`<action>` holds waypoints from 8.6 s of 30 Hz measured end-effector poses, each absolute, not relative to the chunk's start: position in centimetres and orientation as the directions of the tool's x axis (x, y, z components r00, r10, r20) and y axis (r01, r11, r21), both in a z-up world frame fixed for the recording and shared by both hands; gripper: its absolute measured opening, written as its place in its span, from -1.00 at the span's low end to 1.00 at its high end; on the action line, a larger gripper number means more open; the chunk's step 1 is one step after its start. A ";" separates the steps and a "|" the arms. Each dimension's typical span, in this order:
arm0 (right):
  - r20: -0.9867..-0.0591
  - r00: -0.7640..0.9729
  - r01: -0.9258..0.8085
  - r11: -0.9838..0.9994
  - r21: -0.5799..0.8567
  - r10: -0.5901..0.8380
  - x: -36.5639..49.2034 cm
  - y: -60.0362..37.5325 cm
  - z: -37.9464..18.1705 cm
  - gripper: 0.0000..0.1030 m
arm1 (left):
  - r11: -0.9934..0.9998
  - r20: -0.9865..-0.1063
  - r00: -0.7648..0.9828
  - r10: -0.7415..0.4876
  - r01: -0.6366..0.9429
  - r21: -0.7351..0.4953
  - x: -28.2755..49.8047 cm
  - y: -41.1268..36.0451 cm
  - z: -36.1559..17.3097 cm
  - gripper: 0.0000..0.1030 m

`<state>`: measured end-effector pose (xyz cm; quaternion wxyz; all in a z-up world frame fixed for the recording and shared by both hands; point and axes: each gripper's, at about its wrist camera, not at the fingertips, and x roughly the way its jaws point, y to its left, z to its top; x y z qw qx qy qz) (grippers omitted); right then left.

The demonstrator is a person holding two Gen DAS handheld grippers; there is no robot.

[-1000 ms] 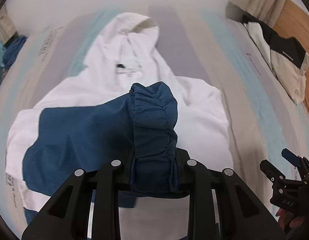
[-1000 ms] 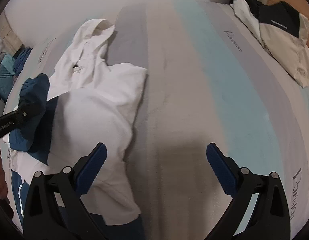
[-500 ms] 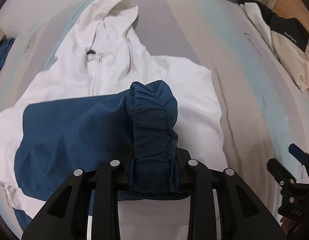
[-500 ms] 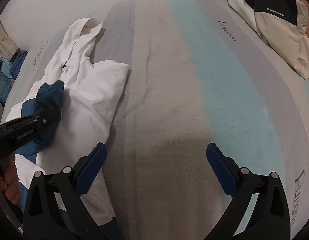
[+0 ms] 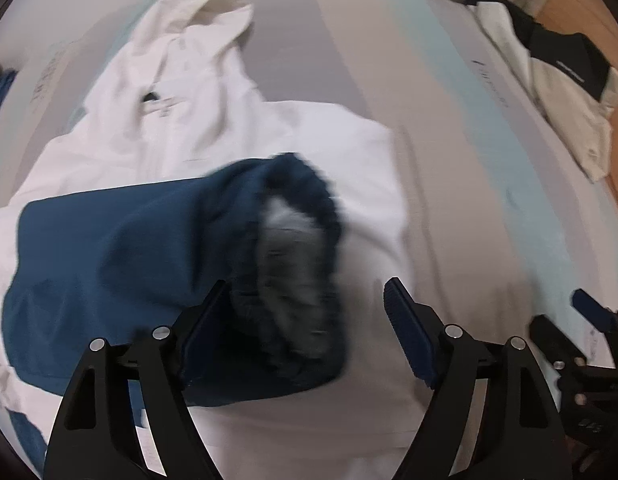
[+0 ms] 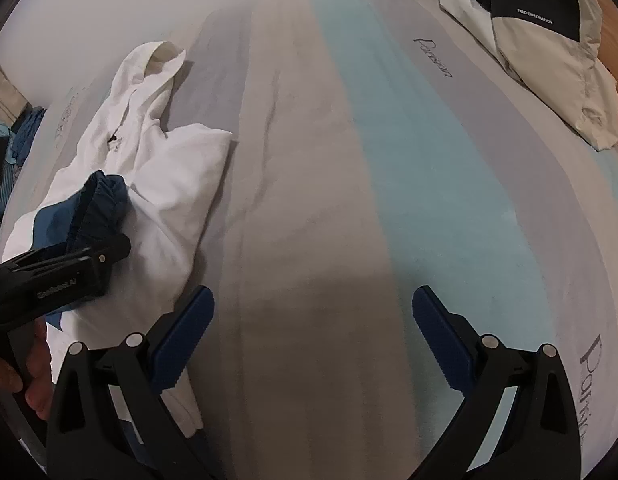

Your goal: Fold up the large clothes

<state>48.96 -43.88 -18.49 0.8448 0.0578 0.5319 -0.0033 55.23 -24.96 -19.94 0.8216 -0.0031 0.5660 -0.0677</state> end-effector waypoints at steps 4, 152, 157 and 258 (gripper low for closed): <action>-0.903 0.427 0.080 0.993 0.091 0.048 48.5 -44.9 -18.8 0.86 | 0.984 -0.920 0.359 -0.154 0.138 -0.111 54.9 -26.5 -19.9 0.71; -0.856 0.210 -0.223 0.876 0.428 0.472 91.5 -18.3 -24.6 0.12 | 0.983 -0.921 0.345 -0.183 0.036 -0.182 89.7 4.2 -23.6 0.84; -0.866 0.200 -0.210 0.883 0.419 0.459 92.1 -18.1 -25.1 0.12 | 0.982 -0.921 0.339 -0.191 0.059 -0.182 90.1 4.4 -24.1 0.71; -0.852 0.441 -0.537 0.843 0.003 0.284 89.5 -17.5 -21.4 0.58 | 0.984 -0.823 0.552 -0.136 0.175 -0.045 83.0 1.6 -20.7 -0.94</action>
